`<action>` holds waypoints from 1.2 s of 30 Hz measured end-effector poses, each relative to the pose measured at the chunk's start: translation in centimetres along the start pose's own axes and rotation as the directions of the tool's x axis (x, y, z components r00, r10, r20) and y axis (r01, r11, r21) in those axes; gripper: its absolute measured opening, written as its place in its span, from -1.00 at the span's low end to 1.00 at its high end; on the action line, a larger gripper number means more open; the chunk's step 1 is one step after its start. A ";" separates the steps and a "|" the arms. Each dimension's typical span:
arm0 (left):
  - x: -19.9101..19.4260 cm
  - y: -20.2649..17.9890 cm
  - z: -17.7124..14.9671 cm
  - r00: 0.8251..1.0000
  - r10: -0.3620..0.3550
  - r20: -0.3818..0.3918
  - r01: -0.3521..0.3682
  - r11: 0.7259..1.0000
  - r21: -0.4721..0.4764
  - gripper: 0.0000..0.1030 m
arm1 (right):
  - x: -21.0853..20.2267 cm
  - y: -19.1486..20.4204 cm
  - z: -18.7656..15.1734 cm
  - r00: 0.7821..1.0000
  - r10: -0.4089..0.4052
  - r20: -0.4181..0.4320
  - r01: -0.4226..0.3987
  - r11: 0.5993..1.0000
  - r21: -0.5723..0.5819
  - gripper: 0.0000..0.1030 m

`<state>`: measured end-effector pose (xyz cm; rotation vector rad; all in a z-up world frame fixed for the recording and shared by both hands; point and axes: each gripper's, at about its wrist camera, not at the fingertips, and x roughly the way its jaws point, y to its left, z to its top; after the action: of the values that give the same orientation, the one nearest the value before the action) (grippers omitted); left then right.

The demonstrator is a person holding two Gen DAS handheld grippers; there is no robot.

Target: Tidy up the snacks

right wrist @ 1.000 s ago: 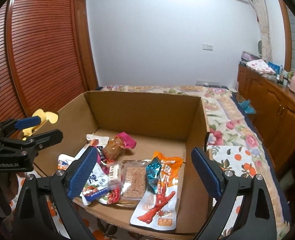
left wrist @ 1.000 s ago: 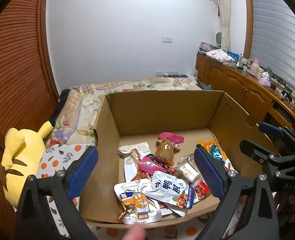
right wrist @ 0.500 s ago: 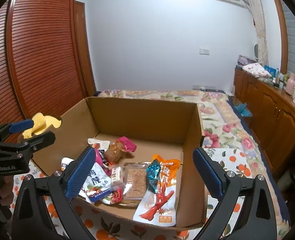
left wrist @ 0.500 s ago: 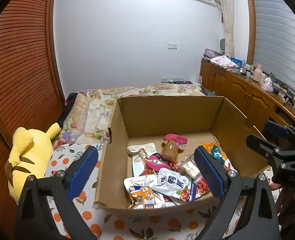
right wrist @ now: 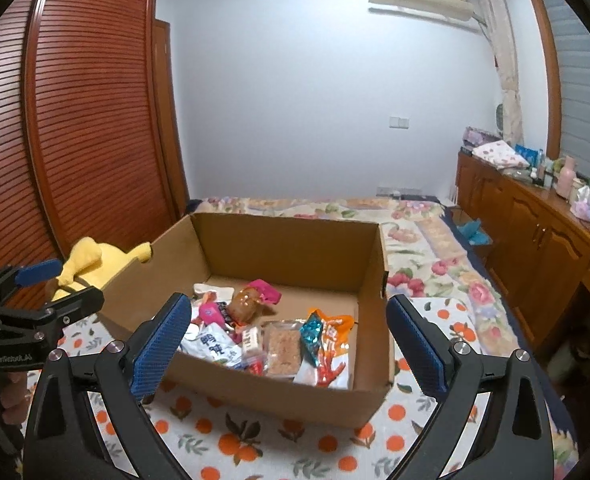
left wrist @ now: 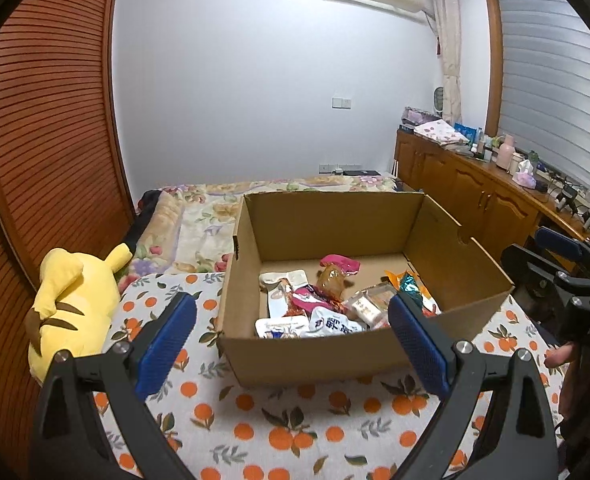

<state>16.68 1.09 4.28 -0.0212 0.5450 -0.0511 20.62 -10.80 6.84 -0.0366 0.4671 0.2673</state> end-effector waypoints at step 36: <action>-8.5 -1.4 -3.8 0.998 0.017 0.057 -0.019 1.000 0.024 0.96 | -8.6 1.7 -4.0 0.997 -0.040 0.061 0.038 0.999 0.029 1.00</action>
<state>7.40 0.17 5.46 0.0062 0.4876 -0.0395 11.04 -11.64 7.15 -0.0107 0.4083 0.2233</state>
